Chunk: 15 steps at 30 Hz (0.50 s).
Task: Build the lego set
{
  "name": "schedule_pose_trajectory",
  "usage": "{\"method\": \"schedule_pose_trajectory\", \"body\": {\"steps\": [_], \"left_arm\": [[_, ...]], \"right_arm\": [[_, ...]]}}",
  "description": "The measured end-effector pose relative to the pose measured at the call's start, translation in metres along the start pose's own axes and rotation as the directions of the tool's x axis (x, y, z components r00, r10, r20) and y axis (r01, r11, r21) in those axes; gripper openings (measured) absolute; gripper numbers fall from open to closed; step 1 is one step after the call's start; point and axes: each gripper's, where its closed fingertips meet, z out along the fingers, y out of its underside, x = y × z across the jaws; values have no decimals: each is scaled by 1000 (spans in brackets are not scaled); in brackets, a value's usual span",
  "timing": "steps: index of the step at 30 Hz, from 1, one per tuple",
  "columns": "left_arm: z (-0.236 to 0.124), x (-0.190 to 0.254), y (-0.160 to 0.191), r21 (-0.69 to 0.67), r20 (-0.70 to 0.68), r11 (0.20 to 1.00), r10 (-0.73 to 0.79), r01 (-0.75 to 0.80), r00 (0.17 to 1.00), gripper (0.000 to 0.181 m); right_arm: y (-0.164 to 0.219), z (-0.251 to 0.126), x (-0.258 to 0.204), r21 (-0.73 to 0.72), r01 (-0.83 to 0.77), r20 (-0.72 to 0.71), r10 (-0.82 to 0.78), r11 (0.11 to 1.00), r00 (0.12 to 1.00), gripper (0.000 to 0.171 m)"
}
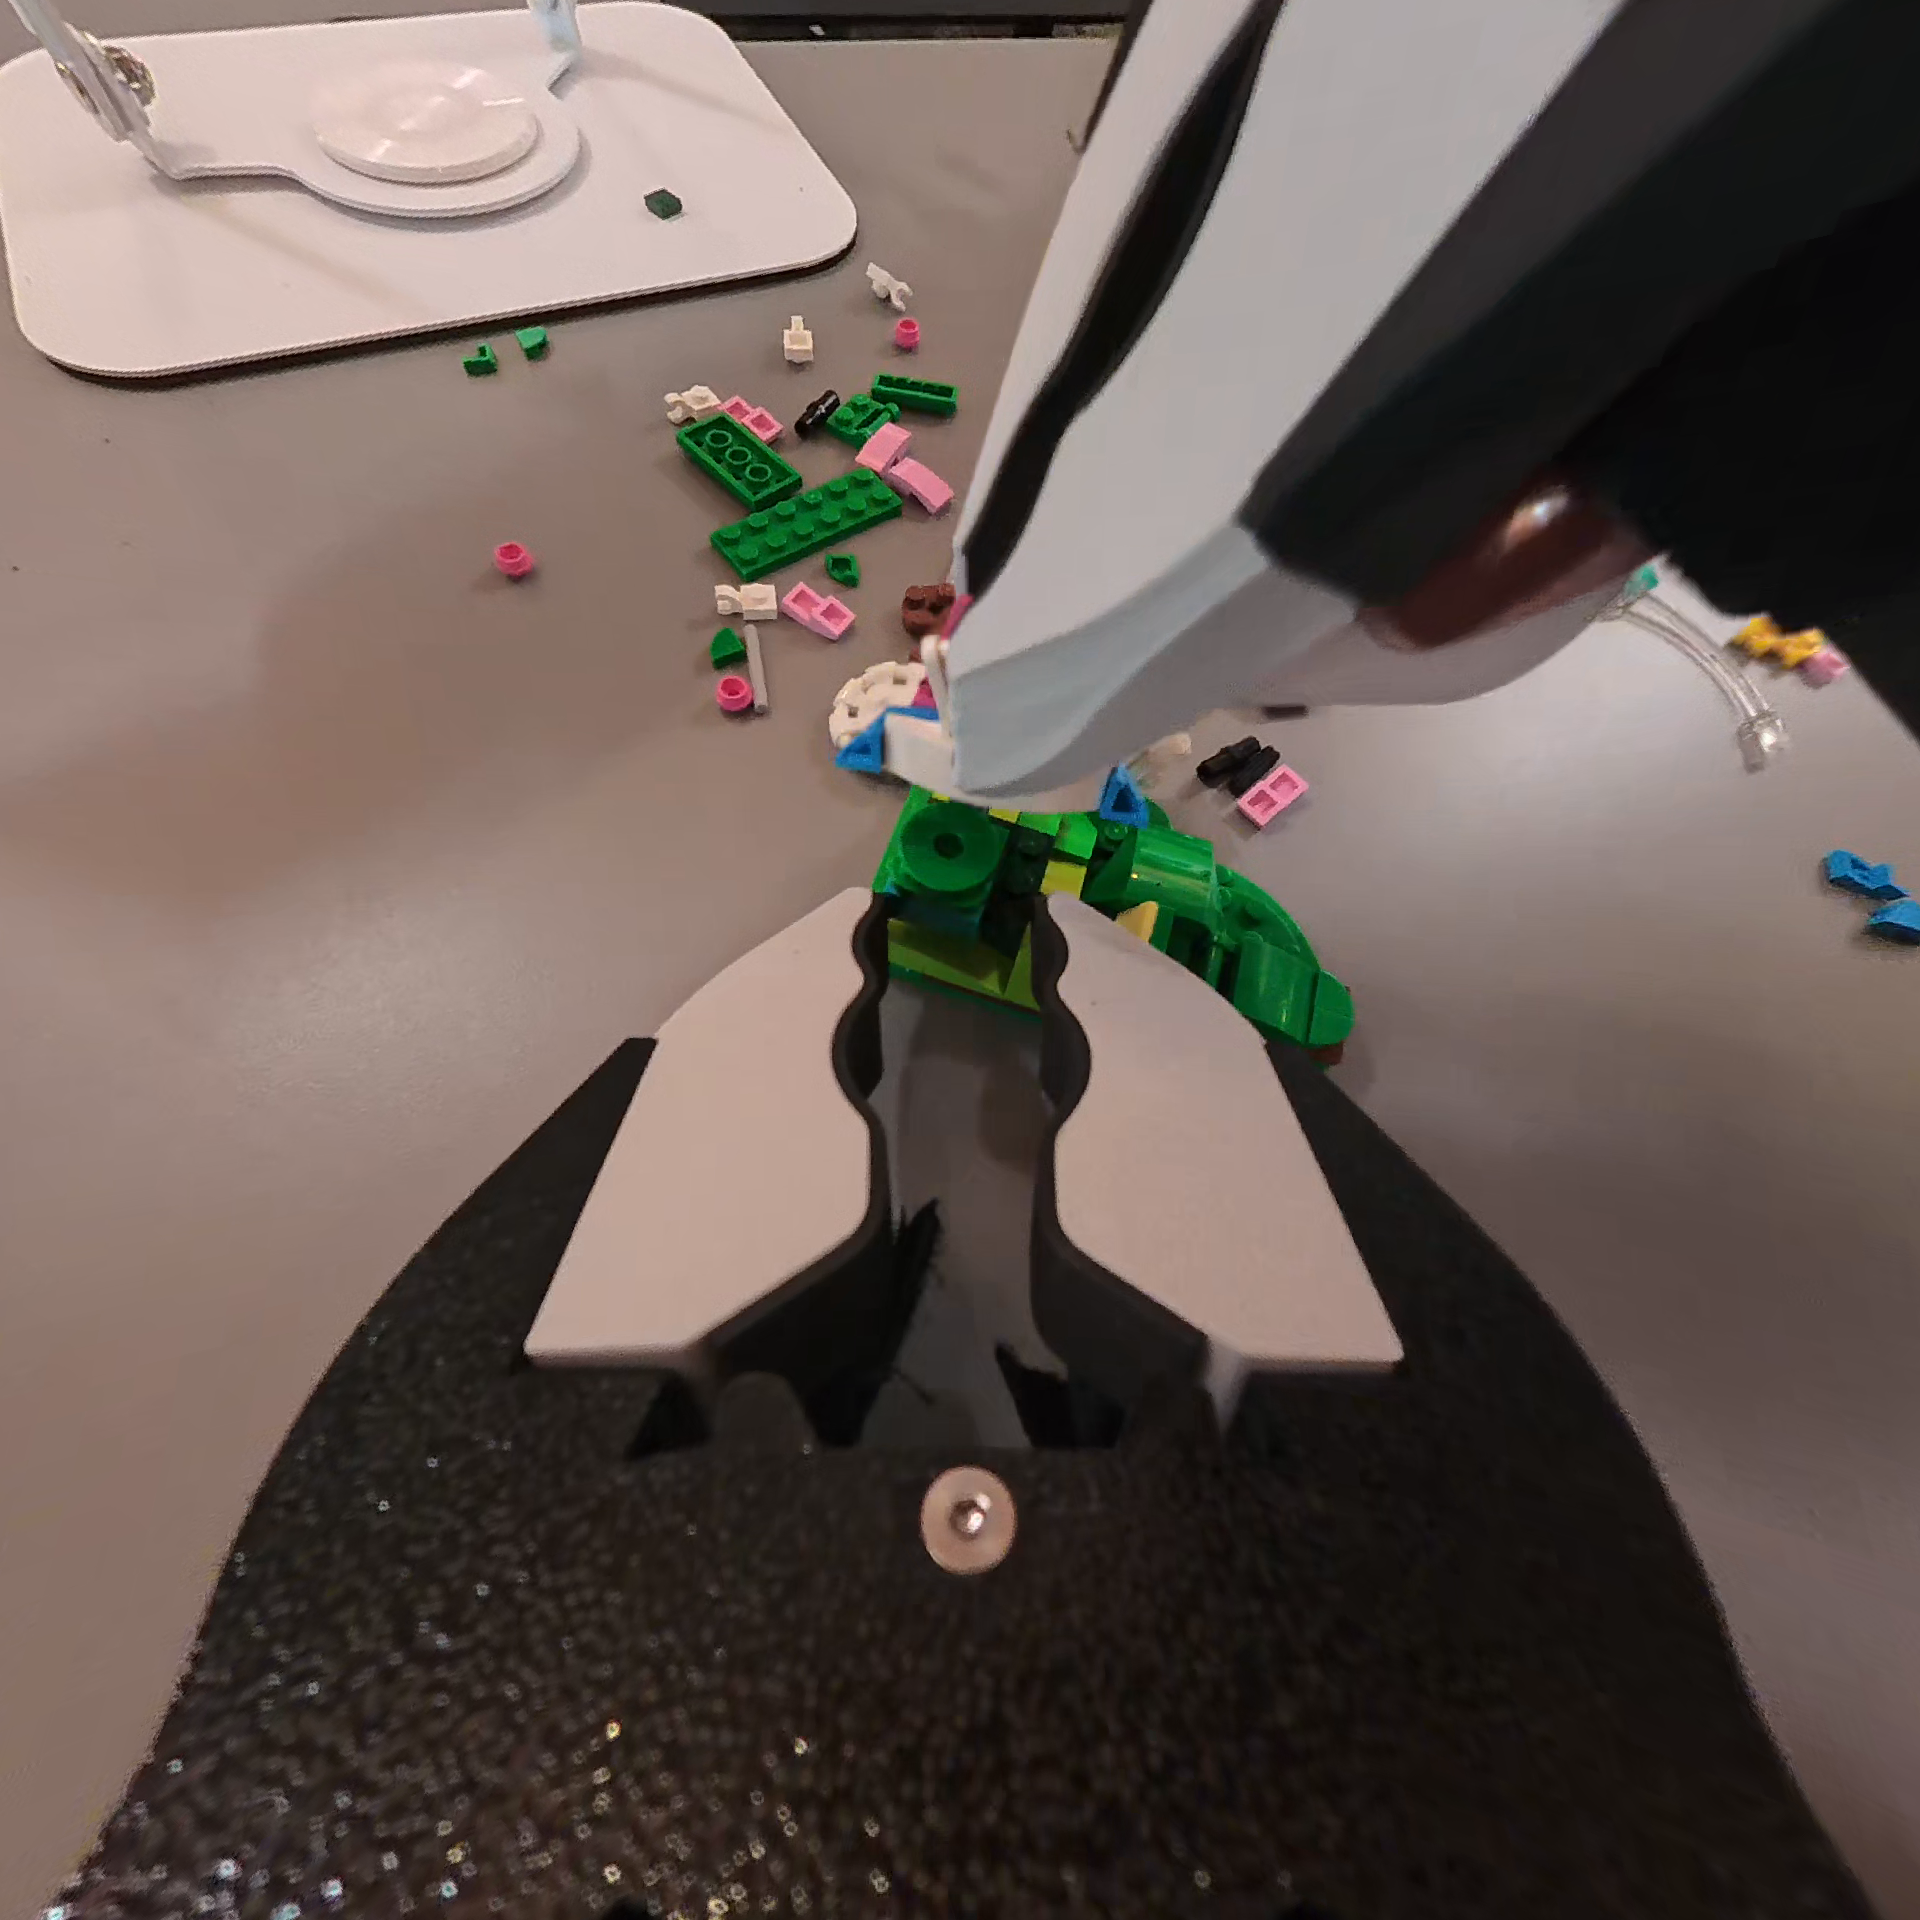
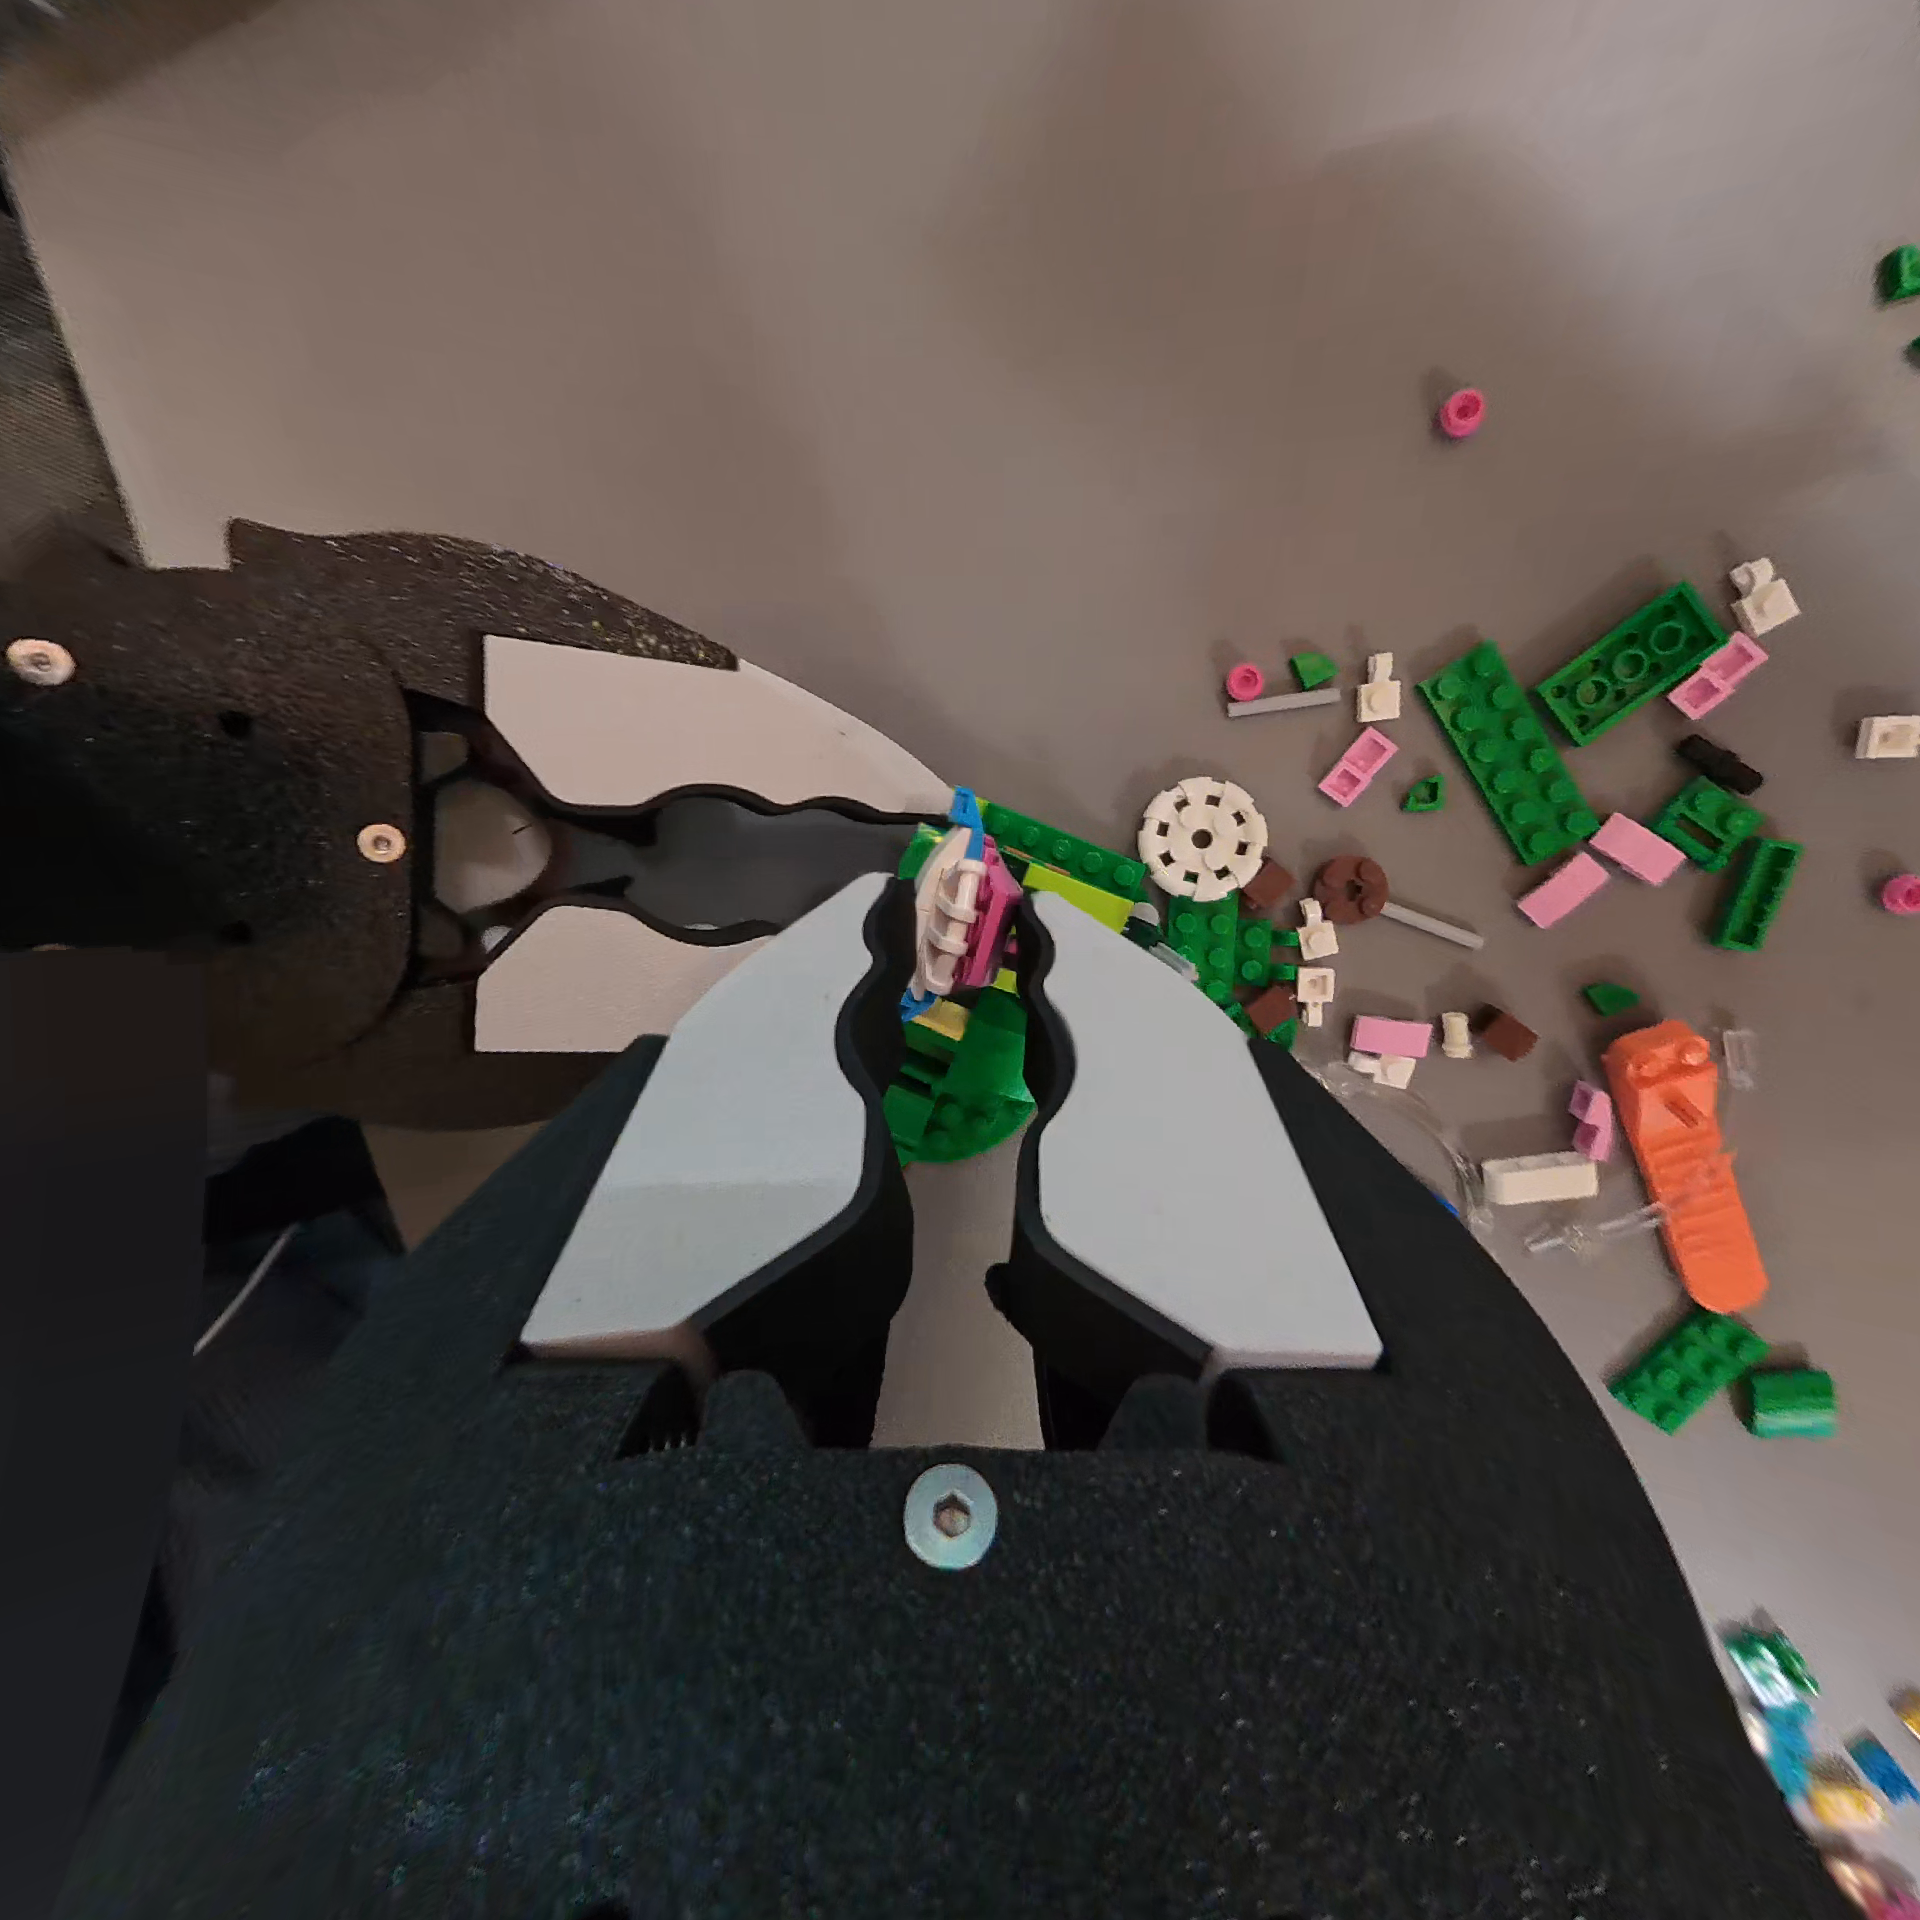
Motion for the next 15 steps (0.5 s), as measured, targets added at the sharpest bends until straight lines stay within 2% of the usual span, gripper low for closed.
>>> {"method": "schedule_pose_trajectory", "body": {"steps": [8, 15], "left_arm": [[0, 0, 1, -3, -16, 1000, -10, 10, 1000, 26], [0, 0, 1, -6, -33, 1000, -19, 19, 999, 25]], "right_arm": [[-1, 7, 3, -54, 36, -212, -47, 998, 976, 18], [1, 10, 4, -67, 25, -249, -41, 997, 968, 18]]}}
